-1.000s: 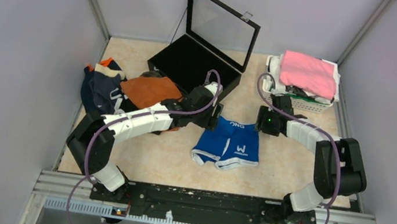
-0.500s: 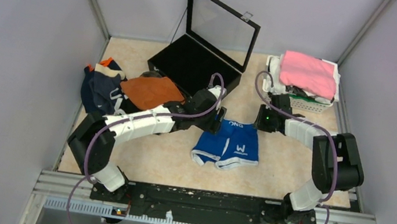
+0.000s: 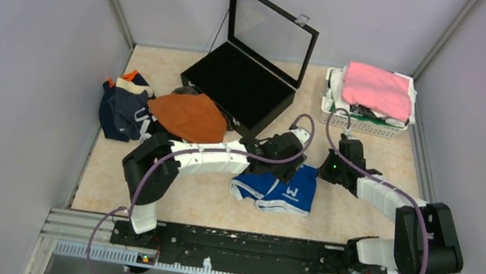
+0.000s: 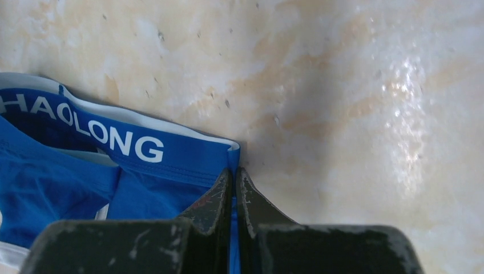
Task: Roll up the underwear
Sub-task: Flatten out the underwear at the center of the board.
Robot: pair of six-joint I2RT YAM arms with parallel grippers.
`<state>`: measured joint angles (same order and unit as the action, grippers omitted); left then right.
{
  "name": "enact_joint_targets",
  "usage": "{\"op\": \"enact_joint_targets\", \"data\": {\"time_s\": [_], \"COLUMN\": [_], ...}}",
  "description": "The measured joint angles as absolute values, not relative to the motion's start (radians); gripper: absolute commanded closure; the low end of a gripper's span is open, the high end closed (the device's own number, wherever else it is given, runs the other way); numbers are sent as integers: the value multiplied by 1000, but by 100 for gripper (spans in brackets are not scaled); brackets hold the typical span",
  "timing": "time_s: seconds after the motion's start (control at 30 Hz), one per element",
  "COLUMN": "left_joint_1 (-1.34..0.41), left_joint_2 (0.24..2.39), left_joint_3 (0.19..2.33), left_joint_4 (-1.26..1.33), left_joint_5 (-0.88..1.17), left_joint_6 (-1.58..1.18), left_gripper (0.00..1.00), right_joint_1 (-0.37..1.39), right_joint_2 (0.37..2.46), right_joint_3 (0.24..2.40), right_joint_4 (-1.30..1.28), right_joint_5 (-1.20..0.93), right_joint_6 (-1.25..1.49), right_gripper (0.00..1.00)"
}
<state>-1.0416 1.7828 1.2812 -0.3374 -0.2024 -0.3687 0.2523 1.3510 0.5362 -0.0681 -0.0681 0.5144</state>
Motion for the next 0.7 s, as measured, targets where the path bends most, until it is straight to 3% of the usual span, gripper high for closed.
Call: {"op": "enact_joint_targets", "data": {"time_s": [0.47, 0.7], "left_joint_1": [-1108, -1112], "left_joint_2": [1948, 1975], "left_joint_3": [1388, 1410], "left_joint_4": [-460, -472], "left_joint_5": [-367, -413], "left_joint_6": [-303, -260], "left_gripper": [30, 44], "right_joint_1": [252, 252], "right_joint_2": [1230, 1230], "right_joint_3": [484, 484], "right_joint_4": [-121, -120], "right_joint_5": [-35, -35], "right_joint_6": [551, 552], "right_gripper": [100, 100]}}
